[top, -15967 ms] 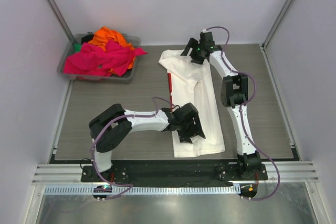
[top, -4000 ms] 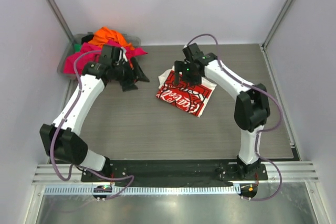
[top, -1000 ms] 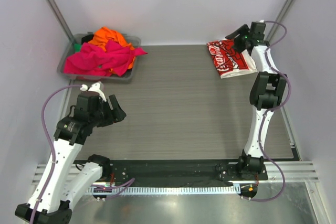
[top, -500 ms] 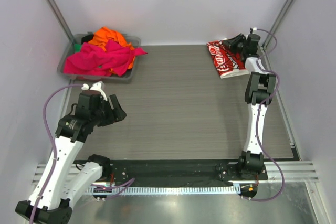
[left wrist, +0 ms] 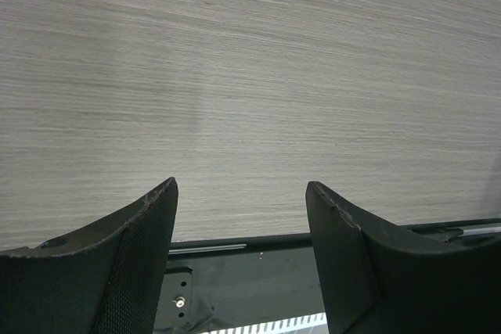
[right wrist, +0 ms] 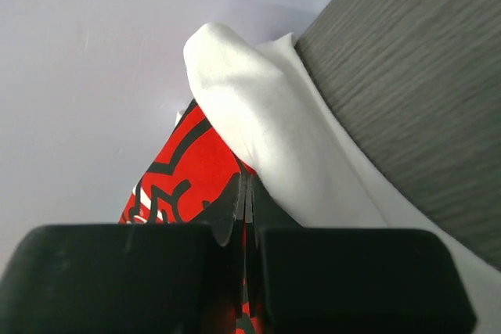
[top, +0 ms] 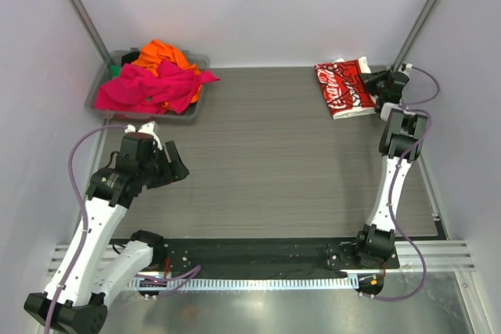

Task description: Fold and stack the t-shirts

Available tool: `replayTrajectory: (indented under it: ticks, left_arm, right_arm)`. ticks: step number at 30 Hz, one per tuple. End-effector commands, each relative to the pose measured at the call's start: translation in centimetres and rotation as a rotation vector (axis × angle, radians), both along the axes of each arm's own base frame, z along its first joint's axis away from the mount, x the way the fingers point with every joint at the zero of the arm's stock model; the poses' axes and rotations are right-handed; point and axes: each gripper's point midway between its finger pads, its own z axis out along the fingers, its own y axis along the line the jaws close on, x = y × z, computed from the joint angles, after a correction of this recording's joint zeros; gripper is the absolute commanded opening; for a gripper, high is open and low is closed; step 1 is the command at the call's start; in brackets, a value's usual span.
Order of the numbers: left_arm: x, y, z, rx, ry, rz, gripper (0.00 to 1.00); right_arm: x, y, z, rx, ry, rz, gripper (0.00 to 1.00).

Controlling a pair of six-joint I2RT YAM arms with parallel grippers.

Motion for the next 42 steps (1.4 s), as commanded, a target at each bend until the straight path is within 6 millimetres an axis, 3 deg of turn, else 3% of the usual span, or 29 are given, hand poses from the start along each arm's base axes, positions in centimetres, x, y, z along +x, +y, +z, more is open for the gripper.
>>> replayTrajectory:
  ticks: [1,3,4,6,8,14,15,16,18,19,20,21,22,24,27,28,29,31,32,34,35,36,37,38,39,40,41,42]
  left_arm:
    - [0.6,0.0,0.5,-0.004,-0.037,0.005,0.67]
    - [0.6,0.0,0.5,-0.006,-0.038,0.006,0.67]
    - [0.6,0.0,0.6,-0.007,-0.041,0.007,0.67]
    - [0.6,0.0,0.6,-0.007,-0.041,0.006,0.67]
    - [0.6,-0.1,0.6,-0.008,-0.042,0.004,0.66]
    - [0.6,-0.1,0.6,-0.008,-0.041,0.002,0.67]
    - [0.5,-0.1,0.6,-0.008,-0.042,0.0,0.67]
    - [0.5,-0.1,0.6,-0.008,-0.042,0.0,0.66]
    - [0.5,-0.1,0.6,-0.008,-0.046,0.001,0.67]
    - [0.4,-0.1,0.7,-0.01,-0.048,0.0,0.68]
    - [0.5,0.0,0.7,-0.009,-0.05,0.003,0.68]
    - [0.5,0.0,0.7,-0.01,-0.051,0.003,0.71]
    - [0.5,-0.1,0.8,-0.011,-0.051,0.002,0.72]
    - [0.4,0.0,0.9,-0.009,-0.056,0.003,0.74]
    - [0.3,0.0,1.2,-0.016,-0.075,0.004,0.78]
    - [0.4,-0.1,1.3,-0.019,-0.081,0.002,0.79]
    - [0.3,-0.1,1.4,-0.021,-0.086,0.0,0.8]
    - [0.3,-0.3,1.6,-0.029,-0.094,-0.012,0.86]
    - [0.3,-0.3,1.6,-0.029,-0.096,-0.014,0.89]
    - [0.3,-0.2,1.8,-0.027,-0.104,-0.014,0.94]
    - [0.3,-0.3,1.8,-0.027,-0.104,-0.019,0.95]
    - [0.3,-0.2,2.0,-0.026,-0.109,-0.017,0.96]
    - [0.2,-0.2,2.1,-0.028,-0.117,-0.017,0.97]
    - [0.2,0.0,2.2,-0.025,-0.125,-0.005,0.99]
    - [0.3,0.1,2.3,-0.025,-0.13,0.0,1.0]
    - [0.1,0.2,2.4,-0.026,-0.135,0.004,1.0]
    - [0.1,0.3,2.5,-0.025,-0.141,0.01,1.0]
    - [0.1,0.3,2.6,-0.025,-0.144,0.01,1.0]
  right_arm:
    - [-1.1,-3.0,-0.2,-0.093,0.055,-0.135,0.01]
    - [-2.3,-4.6,-0.5,-0.118,0.087,-0.193,0.01]
    - [-2.6,-5.4,0.9,-0.132,0.08,-0.226,0.01]
    - [-3.9,-7.4,0.2,-0.149,0.115,-0.312,0.01]
    - [-4.1,-8.3,1.1,-0.166,0.113,-0.338,0.01]
    - [-2.5,-9.3,2.6,-0.167,0.086,-0.344,0.03]
    - [-2.3,-9.2,2.8,-0.166,0.087,-0.333,0.05]
    - [-1.9,-9.1,3.1,-0.166,0.084,-0.317,0.14]
    - [-0.9,-8.6,5.4,-0.162,0.048,-0.276,0.32]
    - [-0.7,-8.5,6.6,-0.14,0.029,-0.274,0.49]
    - [-0.7,-8.4,7.6,-0.128,0.009,-0.279,0.56]
    - [-0.9,-8.4,10.8,-0.125,-0.041,-0.29,0.65]
    - [-1.0,-8.3,12.1,-0.111,-0.068,-0.293,0.79]
    - [-1.1,-7.4,17.5,-0.077,-0.149,-0.28,0.86]
    - [-1.9,-4.8,23.8,-0.017,-0.235,-0.204,0.87]
    - [-3.5,-3.7,28.7,-0.022,-0.299,-0.192,0.88]
    - [-4.4,-2.5,28.4,-0.008,-0.274,-0.181,0.88]
    - [-6.6,-0.8,30.9,-0.013,-0.276,-0.178,0.89]
    - [-9.2,0.5,32.6,-0.018,-0.261,-0.173,0.89]
    - [-11.6,2.9,33.2,-0.06,-0.208,-0.147,0.89]
    - [-14.5,4.6,34.0,-0.078,-0.169,-0.123,0.89]
    - [-15.9,5.7,33.8,-0.118,-0.14,-0.103,0.89]
    - [-17.5,8.0,31.7,-0.131,-0.074,-0.063,0.89]
    - [-20.6,9.6,33.7,-0.157,-0.097,-0.039,0.89]
    - [-22.6,10.5,33.7,-0.174,-0.093,-0.032,0.89]
    - [-24.4,12.5,30.4,-0.184,-0.03,0.018,0.89]
    - [-26.2,13.3,29.3,-0.191,-0.001,0.04,0.89]
    - [-29.4,14.1,31.0,-0.203,-0.043,0.041,0.9]
